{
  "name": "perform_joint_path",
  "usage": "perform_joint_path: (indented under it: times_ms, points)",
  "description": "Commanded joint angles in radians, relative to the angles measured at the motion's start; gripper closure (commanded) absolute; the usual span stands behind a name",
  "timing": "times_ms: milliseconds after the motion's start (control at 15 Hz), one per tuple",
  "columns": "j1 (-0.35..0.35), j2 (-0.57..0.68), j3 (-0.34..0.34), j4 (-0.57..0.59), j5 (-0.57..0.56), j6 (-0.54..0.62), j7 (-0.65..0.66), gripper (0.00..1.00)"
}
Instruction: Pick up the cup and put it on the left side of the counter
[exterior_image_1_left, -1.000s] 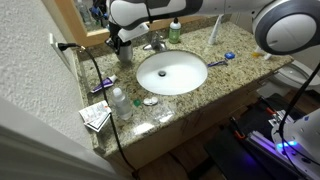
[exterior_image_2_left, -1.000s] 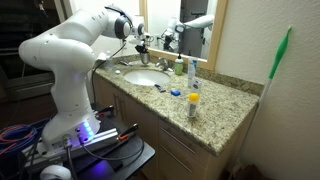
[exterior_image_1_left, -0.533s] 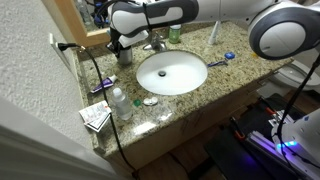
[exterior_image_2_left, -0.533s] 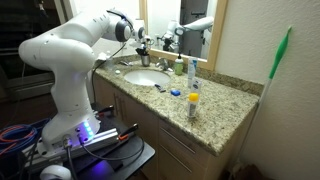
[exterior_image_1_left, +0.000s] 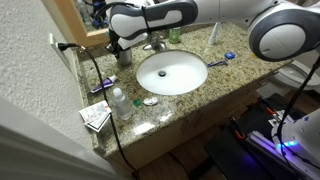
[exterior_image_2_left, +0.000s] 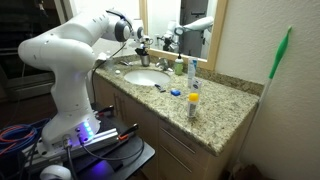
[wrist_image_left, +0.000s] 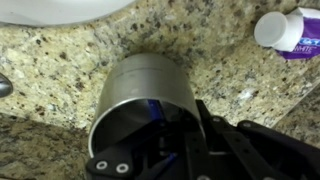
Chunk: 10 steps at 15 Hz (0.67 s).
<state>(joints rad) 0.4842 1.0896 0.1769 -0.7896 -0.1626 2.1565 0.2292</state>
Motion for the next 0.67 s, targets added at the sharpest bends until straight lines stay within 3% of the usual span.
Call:
perform_joint_path:
  times_ms: [0, 333, 400, 467, 600]
  points:
    - [0.028, -0.020, -0.036, 0.002, -0.040, -0.119, 0.012, 0.98]
    - [0.031, -0.001, -0.040, 0.003, -0.045, -0.113, 0.006, 0.98]
    - [0.027, -0.002, -0.038, -0.001, -0.041, -0.102, 0.007, 0.92]
    - [0.024, -0.005, -0.038, -0.004, -0.038, -0.101, 0.016, 0.67]
    - [0.014, -0.019, -0.036, -0.014, -0.032, -0.101, 0.027, 0.64]
